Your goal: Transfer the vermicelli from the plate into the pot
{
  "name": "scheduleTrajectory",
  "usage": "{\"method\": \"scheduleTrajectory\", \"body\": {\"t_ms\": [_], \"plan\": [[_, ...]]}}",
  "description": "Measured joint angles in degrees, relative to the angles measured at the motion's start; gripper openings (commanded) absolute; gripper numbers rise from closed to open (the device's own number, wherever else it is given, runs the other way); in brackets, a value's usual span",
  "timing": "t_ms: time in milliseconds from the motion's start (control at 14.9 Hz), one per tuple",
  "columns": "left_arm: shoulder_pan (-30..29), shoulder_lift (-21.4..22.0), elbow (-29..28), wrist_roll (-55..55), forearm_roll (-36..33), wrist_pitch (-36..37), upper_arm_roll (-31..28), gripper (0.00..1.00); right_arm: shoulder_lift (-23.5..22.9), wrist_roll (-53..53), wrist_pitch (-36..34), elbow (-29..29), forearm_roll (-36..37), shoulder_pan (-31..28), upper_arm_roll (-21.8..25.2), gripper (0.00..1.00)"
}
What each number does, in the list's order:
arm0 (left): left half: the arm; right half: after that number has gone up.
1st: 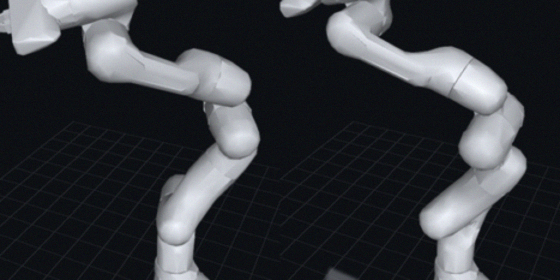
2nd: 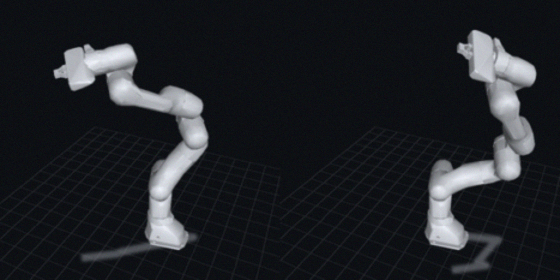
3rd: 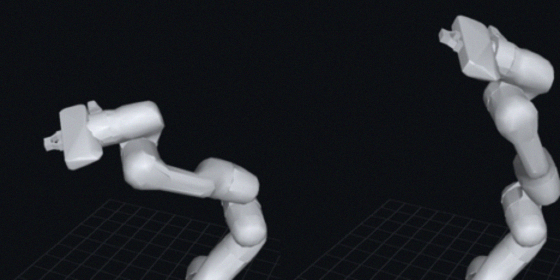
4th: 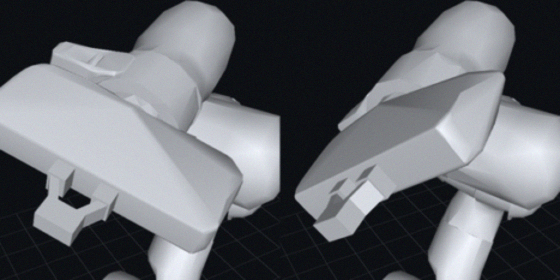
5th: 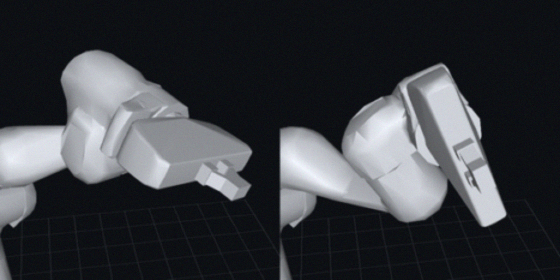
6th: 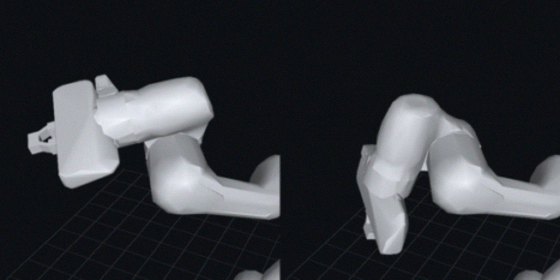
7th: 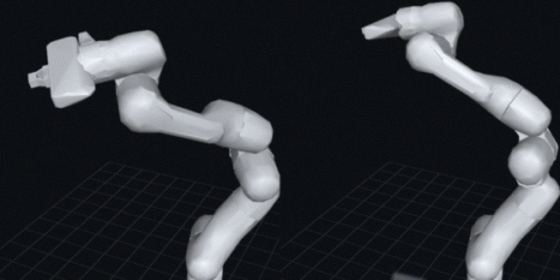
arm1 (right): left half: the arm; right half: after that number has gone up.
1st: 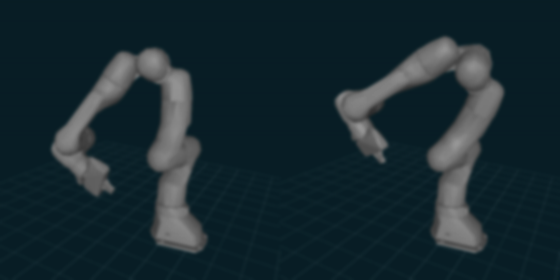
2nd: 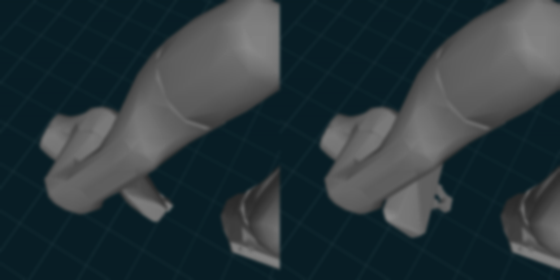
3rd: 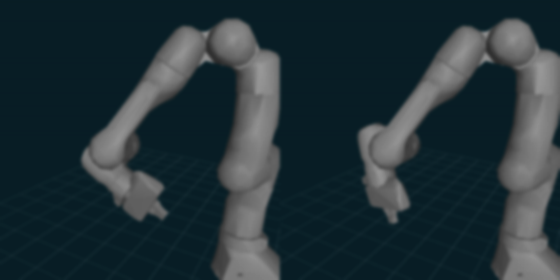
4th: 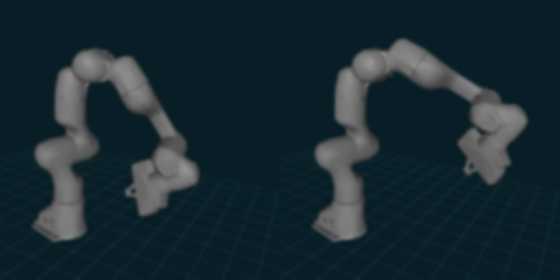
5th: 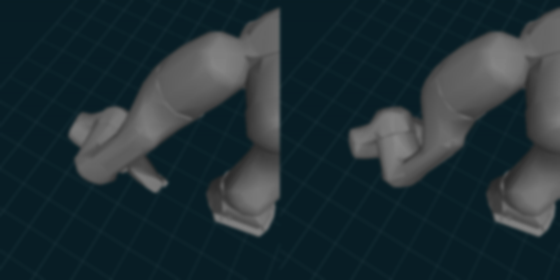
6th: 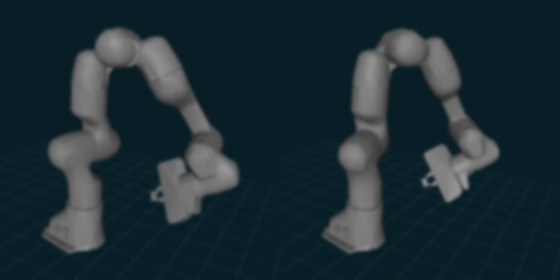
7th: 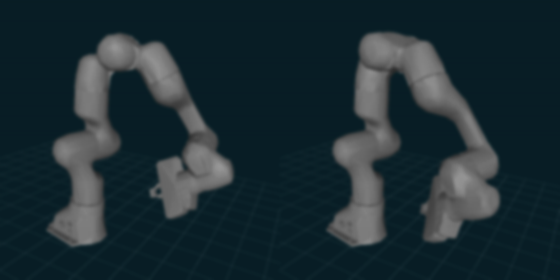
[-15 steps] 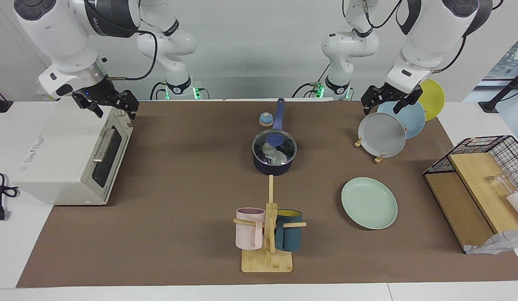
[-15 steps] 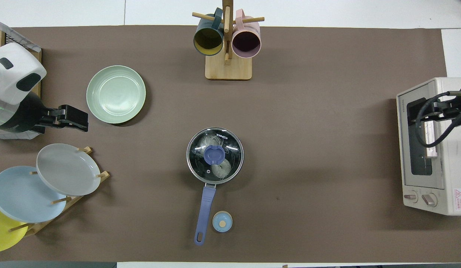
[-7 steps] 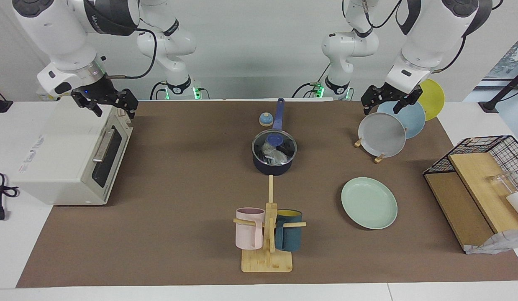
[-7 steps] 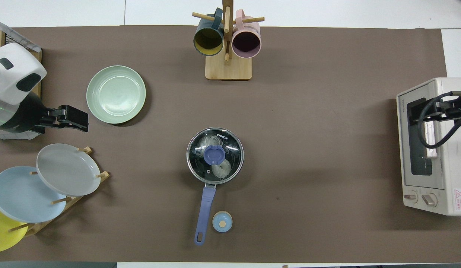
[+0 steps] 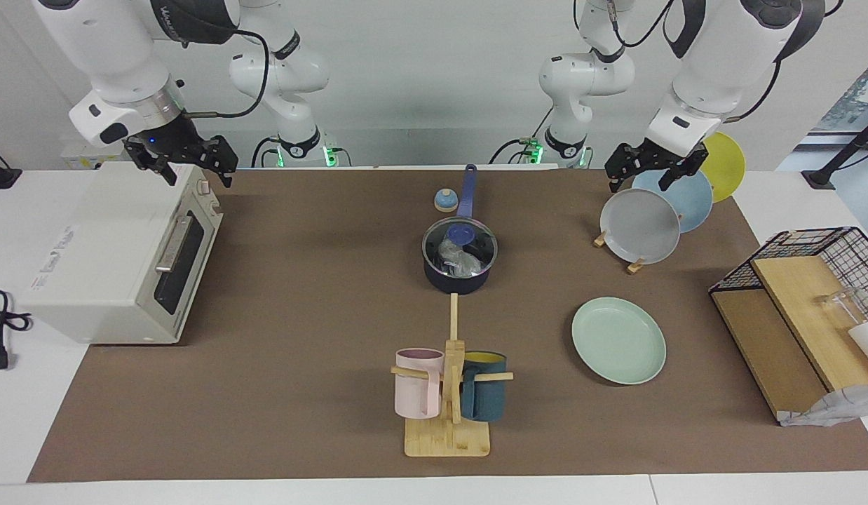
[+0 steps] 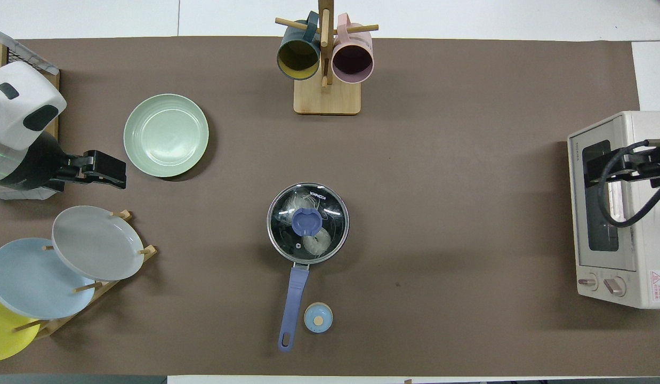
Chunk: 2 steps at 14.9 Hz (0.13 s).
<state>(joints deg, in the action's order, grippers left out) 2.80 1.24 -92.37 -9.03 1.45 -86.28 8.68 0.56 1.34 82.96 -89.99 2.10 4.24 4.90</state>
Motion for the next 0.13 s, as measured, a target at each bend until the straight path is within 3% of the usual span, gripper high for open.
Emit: {"method": "scheduleTrajectory", "body": {"t_ms": [134], "plan": [[0.0,0.0,0.0,0.0,0.0,0.0,0.0,1.00,0.0,0.0,0.0,0.0,0.0,0.0,0.0,1.00]]}}
